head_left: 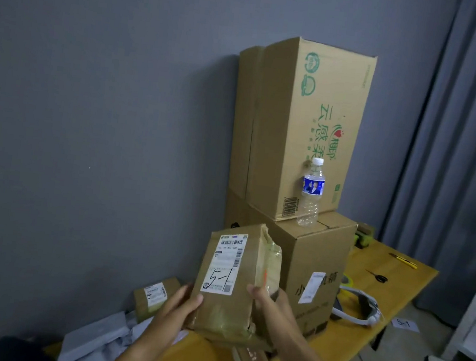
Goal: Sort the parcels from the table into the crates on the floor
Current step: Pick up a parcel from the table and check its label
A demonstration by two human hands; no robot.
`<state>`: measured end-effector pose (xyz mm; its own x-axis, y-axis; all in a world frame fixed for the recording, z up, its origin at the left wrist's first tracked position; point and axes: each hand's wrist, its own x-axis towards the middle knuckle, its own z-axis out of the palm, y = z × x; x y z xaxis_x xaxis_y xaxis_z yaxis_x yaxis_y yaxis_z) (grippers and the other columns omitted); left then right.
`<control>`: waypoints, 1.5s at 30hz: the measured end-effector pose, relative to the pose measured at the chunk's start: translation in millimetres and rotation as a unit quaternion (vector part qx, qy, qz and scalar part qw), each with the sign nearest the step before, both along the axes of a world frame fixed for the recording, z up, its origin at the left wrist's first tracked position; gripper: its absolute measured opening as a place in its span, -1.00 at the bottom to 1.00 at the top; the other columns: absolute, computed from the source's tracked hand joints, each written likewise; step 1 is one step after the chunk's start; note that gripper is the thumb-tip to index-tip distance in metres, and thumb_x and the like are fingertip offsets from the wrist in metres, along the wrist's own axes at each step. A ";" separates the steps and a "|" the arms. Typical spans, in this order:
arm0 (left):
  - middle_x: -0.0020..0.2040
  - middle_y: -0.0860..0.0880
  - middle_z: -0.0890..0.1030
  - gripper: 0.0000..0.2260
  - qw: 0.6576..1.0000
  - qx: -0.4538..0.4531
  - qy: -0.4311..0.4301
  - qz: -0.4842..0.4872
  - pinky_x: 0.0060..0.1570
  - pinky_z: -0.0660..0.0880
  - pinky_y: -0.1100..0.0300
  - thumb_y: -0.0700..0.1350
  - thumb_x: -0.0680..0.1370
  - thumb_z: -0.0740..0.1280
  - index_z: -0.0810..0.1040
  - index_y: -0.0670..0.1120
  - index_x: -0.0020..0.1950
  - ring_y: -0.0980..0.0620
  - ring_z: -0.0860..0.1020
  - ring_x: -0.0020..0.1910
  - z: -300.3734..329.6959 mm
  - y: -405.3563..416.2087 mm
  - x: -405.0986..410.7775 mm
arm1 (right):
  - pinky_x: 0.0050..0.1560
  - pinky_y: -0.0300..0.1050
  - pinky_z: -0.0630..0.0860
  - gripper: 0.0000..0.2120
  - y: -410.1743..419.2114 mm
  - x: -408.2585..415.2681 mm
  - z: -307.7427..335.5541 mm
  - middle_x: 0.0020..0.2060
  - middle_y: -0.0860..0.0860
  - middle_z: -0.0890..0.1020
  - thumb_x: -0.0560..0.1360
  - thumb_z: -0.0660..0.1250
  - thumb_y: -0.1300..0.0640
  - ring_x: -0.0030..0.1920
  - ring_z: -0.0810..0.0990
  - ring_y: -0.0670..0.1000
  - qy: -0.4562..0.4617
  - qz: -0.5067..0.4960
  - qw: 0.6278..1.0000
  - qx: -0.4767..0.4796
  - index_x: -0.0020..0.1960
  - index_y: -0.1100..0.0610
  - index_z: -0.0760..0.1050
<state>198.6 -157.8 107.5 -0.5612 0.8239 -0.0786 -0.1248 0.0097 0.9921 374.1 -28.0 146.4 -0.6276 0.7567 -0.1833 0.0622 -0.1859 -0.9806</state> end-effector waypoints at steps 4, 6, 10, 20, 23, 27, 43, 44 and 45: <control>0.21 -0.07 0.68 -0.61 0.992 0.023 -0.114 -0.046 0.36 0.44 -0.21 0.00 0.50 0.40 0.57 0.00 0.33 -0.10 0.62 0.23 4.5 -13.0 -18.9 | 0.01 0.13 0.69 -0.55 -6.7 -20.6 5.9 0.14 0.05 0.69 0.57 0.37 -0.07 0.07 0.72 0.10 0.027 0.023 0.999 0.009 0.39 0.05 0.37; 0.22 -0.10 0.67 -0.62 0.990 0.030 -0.127 -0.046 0.38 0.41 -0.22 -0.01 0.52 0.35 0.57 -0.04 0.33 -0.13 0.61 0.24 5.8 -19.0 -32.4 | -0.06 0.06 0.69 -0.63 -11.3 -33.5 8.7 0.12 0.04 0.71 0.61 0.33 0.00 0.05 0.73 0.08 0.045 0.030 0.998 0.015 0.38 0.05 0.43; 0.24 -0.14 0.66 -0.57 0.992 0.047 -0.098 -0.057 0.37 0.43 -0.18 -0.04 0.49 0.46 0.56 -0.08 0.35 -0.14 0.61 0.23 5.3 -31.5 -62.7 | 0.07 0.04 0.66 -0.69 -21.1 -57.8 8.2 0.17 0.02 0.70 0.65 0.24 0.06 0.15 0.70 0.06 0.073 0.040 0.996 0.017 0.38 0.02 0.48; 0.25 -0.09 0.65 -0.38 0.995 0.078 -0.027 -0.056 0.39 0.40 -0.21 0.11 0.33 0.56 0.56 -0.01 0.37 -0.14 0.61 0.25 1.7 -47.3 -120.2 | 0.30 0.34 0.50 -0.64 -34.9 -104.4 2.2 0.15 -0.01 0.71 0.61 0.25 -0.17 0.22 0.65 0.11 0.027 0.025 0.999 0.040 0.26 -0.02 0.63; 0.27 -0.10 0.65 -0.40 0.994 0.090 -0.032 -0.052 0.37 0.41 -0.23 0.10 0.35 0.55 0.57 0.01 0.37 -0.16 0.60 0.26 -1.8 -48.9 -129.7 | 0.34 0.26 0.50 -0.60 -37.1 -112.9 0.3 0.21 -0.05 0.68 0.59 0.27 -0.23 0.26 0.63 0.07 0.020 0.049 0.998 0.045 0.31 -0.08 0.61; 0.25 -0.02 0.66 -0.38 0.994 0.091 -0.003 -0.064 0.35 0.45 -0.16 0.13 0.33 0.54 0.55 0.06 0.37 -0.08 0.62 0.25 -6.3 -49.4 -135.5 | 0.19 0.11 0.62 -0.68 -43.9 -119.3 -2.0 0.18 0.00 0.70 0.65 0.22 -0.03 0.18 0.68 0.07 0.031 0.075 0.995 0.050 0.33 0.03 0.56; 0.25 -0.02 0.66 -0.33 0.986 0.092 -0.009 -0.136 0.28 0.52 -0.01 0.10 0.32 0.53 0.52 -0.01 0.41 -0.04 0.61 0.26 -12.6 -28.0 -123.8 | -0.14 -0.20 0.64 -0.74 -58.5 -89.8 -2.1 0.04 -0.07 0.74 0.66 0.24 0.04 0.01 0.73 -0.04 0.015 -0.017 0.999 0.039 0.30 0.03 0.56; 0.24 -0.02 0.66 -0.32 0.985 0.092 -0.014 -0.142 0.27 0.53 0.00 0.11 0.31 0.54 0.52 -0.01 0.41 -0.05 0.61 0.25 -12.7 -24.7 -119.6 | -0.15 -0.22 0.64 -0.74 -59.1 -83.6 -1.2 0.03 -0.09 0.75 0.66 0.25 0.03 0.00 0.73 -0.06 0.009 -0.027 0.999 0.041 0.30 0.03 0.56; 0.25 -0.02 0.66 -0.32 0.984 0.091 -0.016 -0.150 0.28 0.52 -0.02 0.12 0.31 0.54 0.52 0.00 0.41 -0.05 0.62 0.25 -12.0 -21.3 -114.6 | -0.16 -0.24 0.63 -0.74 -58.9 -76.8 -1.0 0.02 -0.11 0.75 0.65 0.26 0.02 -0.01 0.73 -0.08 0.002 -0.036 0.998 0.044 0.30 0.02 0.56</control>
<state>84.0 -179.1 95.4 -0.2909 0.9541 0.0711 -0.1746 -0.1260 0.9765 297.3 -87.0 145.3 -0.5710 0.8135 -0.1105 0.0469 -0.1021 -0.9937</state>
